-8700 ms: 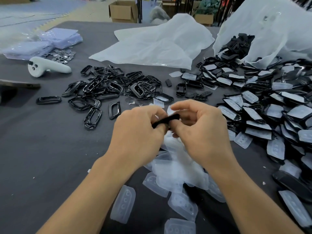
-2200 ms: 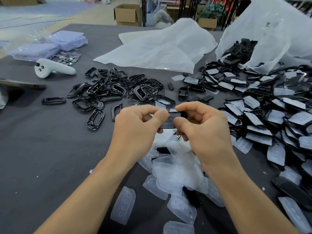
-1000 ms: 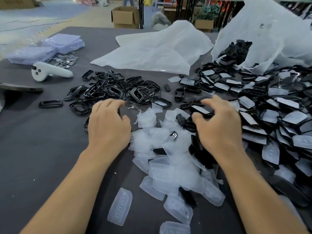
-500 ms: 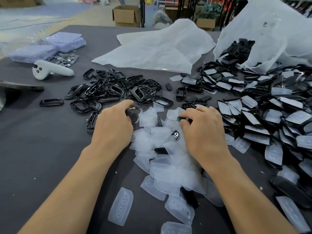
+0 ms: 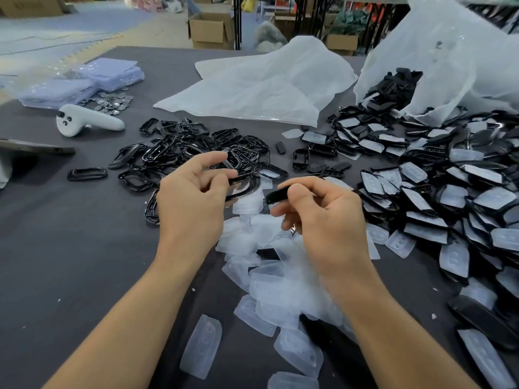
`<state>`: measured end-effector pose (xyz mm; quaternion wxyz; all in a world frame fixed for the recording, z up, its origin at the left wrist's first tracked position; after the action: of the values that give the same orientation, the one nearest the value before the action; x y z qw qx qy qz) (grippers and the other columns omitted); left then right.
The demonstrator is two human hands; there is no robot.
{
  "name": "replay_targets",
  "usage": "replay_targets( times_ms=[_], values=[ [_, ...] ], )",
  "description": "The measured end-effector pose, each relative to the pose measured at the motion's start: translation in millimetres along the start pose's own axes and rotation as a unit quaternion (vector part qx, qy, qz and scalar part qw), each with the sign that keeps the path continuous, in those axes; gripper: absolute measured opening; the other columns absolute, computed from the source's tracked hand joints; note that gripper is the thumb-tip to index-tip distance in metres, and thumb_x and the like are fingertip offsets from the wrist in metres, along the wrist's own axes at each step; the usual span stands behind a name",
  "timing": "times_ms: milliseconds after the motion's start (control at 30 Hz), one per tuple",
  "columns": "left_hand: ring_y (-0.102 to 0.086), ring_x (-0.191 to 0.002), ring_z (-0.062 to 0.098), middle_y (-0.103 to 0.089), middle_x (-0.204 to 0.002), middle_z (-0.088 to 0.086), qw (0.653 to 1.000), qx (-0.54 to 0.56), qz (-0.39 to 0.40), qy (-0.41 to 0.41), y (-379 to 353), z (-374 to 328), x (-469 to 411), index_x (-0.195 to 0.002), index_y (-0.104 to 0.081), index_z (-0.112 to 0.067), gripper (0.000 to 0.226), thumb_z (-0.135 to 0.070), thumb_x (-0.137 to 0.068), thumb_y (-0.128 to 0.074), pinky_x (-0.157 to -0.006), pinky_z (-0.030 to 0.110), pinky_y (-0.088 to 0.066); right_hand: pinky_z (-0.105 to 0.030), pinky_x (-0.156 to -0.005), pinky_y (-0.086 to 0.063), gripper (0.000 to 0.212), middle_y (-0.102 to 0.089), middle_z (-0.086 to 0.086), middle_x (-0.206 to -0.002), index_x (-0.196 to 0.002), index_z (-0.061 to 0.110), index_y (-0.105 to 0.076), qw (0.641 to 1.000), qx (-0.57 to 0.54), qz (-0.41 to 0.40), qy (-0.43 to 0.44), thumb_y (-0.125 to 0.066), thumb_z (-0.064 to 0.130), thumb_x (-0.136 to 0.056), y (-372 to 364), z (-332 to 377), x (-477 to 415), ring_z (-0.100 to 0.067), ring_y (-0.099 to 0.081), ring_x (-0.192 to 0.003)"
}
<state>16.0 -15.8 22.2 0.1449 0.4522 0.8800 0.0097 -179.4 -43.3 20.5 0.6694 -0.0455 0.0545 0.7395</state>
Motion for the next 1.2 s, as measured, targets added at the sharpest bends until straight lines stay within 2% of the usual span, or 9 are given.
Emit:
replay_targets(
  times_ms=[67,167,267,567,667,800,933,1067,1200],
  values=[
    [-0.078,-0.091,0.032,-0.081,-0.095,-0.003,0.998,0.055,0.017,0.018,-3.7,-0.5,1.8,-0.103,-0.075,-0.037,0.030,-0.014,-0.090,-0.061,-0.084,0.060,-0.062,-0.018,-0.051,-0.046,0.028,-0.076,-0.010,-0.071,-0.084,0.014,-0.077,0.996,-0.073,0.024,-0.041,-0.056,0.007,-0.101,-5.7,-0.9,1.9,-0.013,-0.061,-0.054],
    [-0.078,-0.092,0.015,-0.082,-0.095,-0.003,0.995,0.087,0.043,0.016,-8.6,-2.9,4.4,-0.109,-0.074,-0.030,0.030,-0.006,-0.094,-0.063,-0.085,0.039,-0.064,-0.018,-0.049,-0.045,0.028,-0.074,-0.012,-0.069,-0.084,0.013,-0.078,0.991,-0.109,0.036,-0.075,-0.057,0.008,-0.101,-8.9,-1.1,3.9,-0.013,-0.056,-0.052],
    [-0.078,-0.090,0.012,-0.082,-0.096,0.000,0.985,0.141,0.085,0.052,-15.9,-3.1,8.7,-0.109,-0.074,-0.024,0.029,0.001,-0.098,-0.062,-0.076,0.027,-0.062,-0.017,-0.049,-0.045,0.029,-0.070,-0.011,-0.064,-0.081,0.014,-0.079,0.989,-0.117,0.024,-0.085,-0.059,0.006,-0.101,-7.7,-1.1,4.2,-0.012,-0.052,-0.050],
    [-0.077,-0.092,0.019,-0.079,-0.112,0.011,0.901,0.326,0.173,0.229,-32.1,0.1,18.3,-0.119,-0.069,-0.007,0.030,0.006,-0.099,-0.052,-0.071,0.030,-0.064,-0.014,-0.056,-0.046,0.029,-0.070,0.007,-0.066,-0.075,0.018,-0.083,0.990,-0.116,-0.003,-0.085,-0.067,0.007,-0.097,-2.4,0.1,1.9,0.001,-0.058,-0.059],
    [-0.069,-0.102,0.024,-0.078,-0.115,0.009,0.905,0.308,0.184,0.230,-32.9,2.1,18.4,-0.120,-0.070,-0.009,0.031,0.005,-0.098,-0.054,-0.093,0.039,-0.057,-0.020,-0.060,-0.050,0.027,-0.071,-0.001,-0.071,-0.078,0.017,-0.083,0.987,-0.122,-0.007,-0.100,-0.067,0.006,-0.096,-1.1,-3.2,0.0,-0.009,-0.058,-0.063],
    [-0.072,-0.093,0.021,-0.078,-0.112,0.010,0.906,0.279,0.201,0.246,-31.5,5.6,19.9,-0.116,-0.075,-0.011,0.028,0.000,-0.097,-0.057,-0.076,0.036,-0.065,-0.020,-0.065,-0.054,0.025,-0.074,-0.001,-0.074,-0.080,0.017,-0.083,0.985,-0.131,-0.028,-0.108,-0.067,0.007,-0.096,1.8,-5.7,0.2,-0.008,-0.061,-0.065],
    [-0.078,-0.097,0.022,-0.080,-0.106,0.009,0.924,0.170,0.249,0.237,-29.2,7.3,23.9,-0.113,-0.077,-0.015,0.021,-0.009,-0.096,-0.066,-0.069,0.028,-0.064,-0.018,-0.066,-0.055,0.022,-0.074,0.001,-0.074,-0.083,0.016,-0.082,0.985,-0.122,-0.060,-0.107,-0.067,0.009,-0.097,7.8,-6.6,-1.0,-0.007,-0.062,-0.065],
    [-0.079,-0.087,0.021,-0.081,-0.098,0.011,0.952,0.101,0.215,0.194,-27.0,6.1,22.6,-0.108,-0.079,-0.015,0.022,-0.001,-0.096,-0.066,-0.068,0.025,-0.063,-0.013,-0.067,-0.052,0.022,-0.077,0.004,-0.075,-0.076,0.020,-0.082,0.991,-0.089,-0.045,-0.086,-0.072,0.010,-0.093,7.9,-3.8,0.5,-0.003,-0.065,-0.068],
    [-0.079,-0.085,0.017,-0.081,-0.092,0.006,0.942,0.105,0.255,0.192,-34.1,2.1,29.0,-0.106,-0.081,-0.018,0.025,-0.001,-0.098,-0.064,-0.071,0.024,-0.062,-0.021,-0.073,-0.053,0.016,-0.077,-0.002,-0.079,-0.076,0.024,-0.082,0.995,-0.055,-0.056,-0.067,-0.079,0.013,-0.087,9.4,-2.7,2.3,-0.009,-0.067,-0.074]
  ],
)
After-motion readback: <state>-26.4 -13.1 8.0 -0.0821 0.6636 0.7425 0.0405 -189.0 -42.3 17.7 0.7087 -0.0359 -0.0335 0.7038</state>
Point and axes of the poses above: each hand's wrist, its own x-axis away from the middle knuckle, its own y-axis out of the back of the hand, z = x × y, the point moved 6 cm from there along -x, towards the middle knuckle
